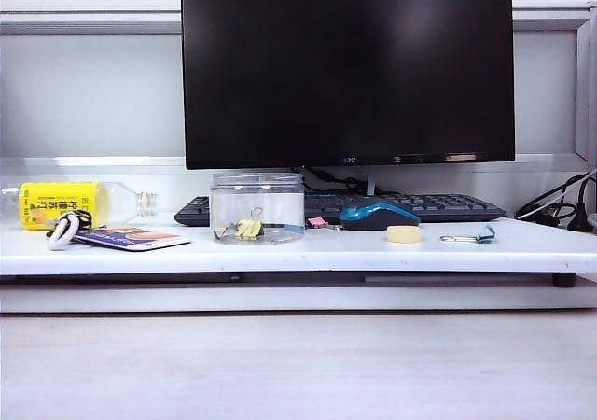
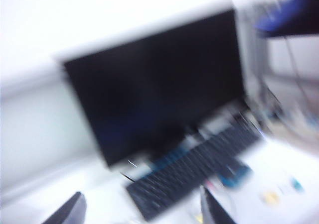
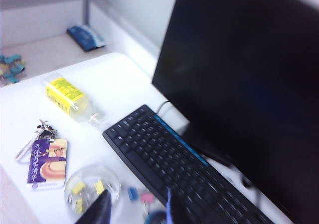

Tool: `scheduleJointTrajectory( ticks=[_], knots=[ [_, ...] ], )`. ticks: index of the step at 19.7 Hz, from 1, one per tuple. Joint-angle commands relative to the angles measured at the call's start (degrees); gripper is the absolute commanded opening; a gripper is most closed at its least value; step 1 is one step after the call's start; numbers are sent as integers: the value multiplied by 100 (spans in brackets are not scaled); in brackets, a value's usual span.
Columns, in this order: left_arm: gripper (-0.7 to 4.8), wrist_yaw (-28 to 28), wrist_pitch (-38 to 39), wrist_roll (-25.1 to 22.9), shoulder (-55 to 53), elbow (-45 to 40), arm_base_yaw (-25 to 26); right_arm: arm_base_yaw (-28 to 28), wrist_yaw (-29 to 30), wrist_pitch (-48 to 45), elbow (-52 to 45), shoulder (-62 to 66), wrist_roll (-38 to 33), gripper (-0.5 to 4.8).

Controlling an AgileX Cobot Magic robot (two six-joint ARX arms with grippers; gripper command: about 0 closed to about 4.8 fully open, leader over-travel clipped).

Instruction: Pick up the clips with the largest number of clips of the same color on the table and place them in a round transparent plastic box.

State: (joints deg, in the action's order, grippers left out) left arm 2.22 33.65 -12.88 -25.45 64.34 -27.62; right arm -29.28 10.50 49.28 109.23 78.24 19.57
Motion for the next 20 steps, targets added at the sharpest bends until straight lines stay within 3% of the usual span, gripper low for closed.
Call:
scheduleJointTrajectory(
  ticks=[1,5,7,10,11,12,14,16,20],
  knots=[
    [308,-127,378,442,907,2,-2,0,-46,297,-107,-787,-245,149],
    [285,-61,916,614,1797,0,-4,0,-55,192,-977,-2100,-345,149],
    [209,81,975,782,2159,-2,-4,0,-109,-63,-1735,-2938,-511,148],
    [198,210,1143,955,2529,-9,-4,2,-748,-673,-3093,-4500,-863,147],
    [171,210,1200,1001,2531,-17,-11,4,-914,-752,-3392,-4861,-918,146],
    [142,210,1303,1036,2531,-17,-11,4,-1034,-776,-3722,-5239,-944,144],
    [137,468,1333,1038,2531,-90,-4,4,-1082,-774,-4264,-5851,-1174,144],
    [52,555,1165,1032,2531,-247,-4,9,-1080,-774,-4721,-6341,-1451,144],
    [48,553,1040,992,2531,-763,-4,7,-1021,-778,-5346,-6835,-2028,144]
  ],
)
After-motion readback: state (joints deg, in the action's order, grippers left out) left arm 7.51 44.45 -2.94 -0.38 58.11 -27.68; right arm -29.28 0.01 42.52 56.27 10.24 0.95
